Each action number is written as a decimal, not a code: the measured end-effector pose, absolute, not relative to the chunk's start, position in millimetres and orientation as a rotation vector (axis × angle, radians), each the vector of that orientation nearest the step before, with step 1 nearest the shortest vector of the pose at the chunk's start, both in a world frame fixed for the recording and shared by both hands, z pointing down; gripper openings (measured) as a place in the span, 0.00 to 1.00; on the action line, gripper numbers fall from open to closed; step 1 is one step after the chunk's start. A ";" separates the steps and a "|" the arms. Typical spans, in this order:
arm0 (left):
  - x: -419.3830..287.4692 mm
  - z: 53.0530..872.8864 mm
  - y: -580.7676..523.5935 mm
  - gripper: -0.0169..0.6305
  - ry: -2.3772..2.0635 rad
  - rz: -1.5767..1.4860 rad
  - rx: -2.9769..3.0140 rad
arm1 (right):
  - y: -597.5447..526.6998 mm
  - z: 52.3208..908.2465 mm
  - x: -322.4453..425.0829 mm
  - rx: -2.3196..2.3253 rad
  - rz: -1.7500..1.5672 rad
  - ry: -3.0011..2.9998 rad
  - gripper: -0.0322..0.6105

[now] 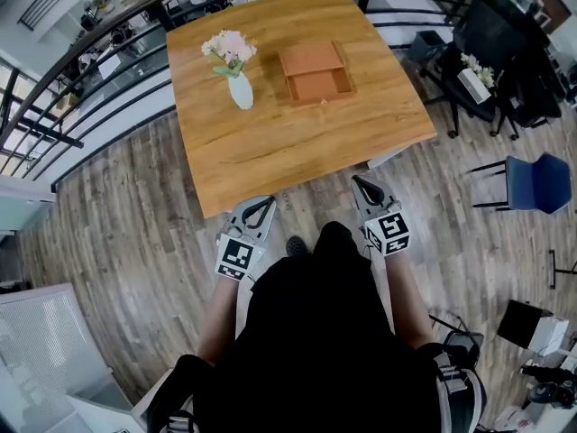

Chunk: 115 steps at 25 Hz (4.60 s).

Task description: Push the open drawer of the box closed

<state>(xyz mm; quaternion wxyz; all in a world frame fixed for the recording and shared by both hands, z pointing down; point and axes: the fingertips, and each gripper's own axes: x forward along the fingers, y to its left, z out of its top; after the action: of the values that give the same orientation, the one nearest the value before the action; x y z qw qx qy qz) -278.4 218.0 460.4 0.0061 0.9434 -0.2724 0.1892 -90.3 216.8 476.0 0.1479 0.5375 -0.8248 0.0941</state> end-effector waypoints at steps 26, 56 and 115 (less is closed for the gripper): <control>-233.1 466.5 96.8 0.06 -0.907 0.625 2.902 | 84.5 497.2 -48.2 1.498 0.324 -2.417 0.07; -119.5 474.9 -78.2 0.06 -1.063 0.690 2.794 | -112.2 572.0 31.3 1.178 0.452 -2.469 0.08; -68.5 499.4 -106.3 0.06 -1.040 0.765 2.716 | -173.3 749.1 11.2 0.887 1.080 -2.304 0.20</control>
<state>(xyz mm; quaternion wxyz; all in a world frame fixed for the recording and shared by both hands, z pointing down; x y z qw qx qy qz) -68.5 -106.3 499.4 0.0669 0.9011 -0.3451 0.2539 11.2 -173.3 749.1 0.2213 0.3210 -0.8338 0.3909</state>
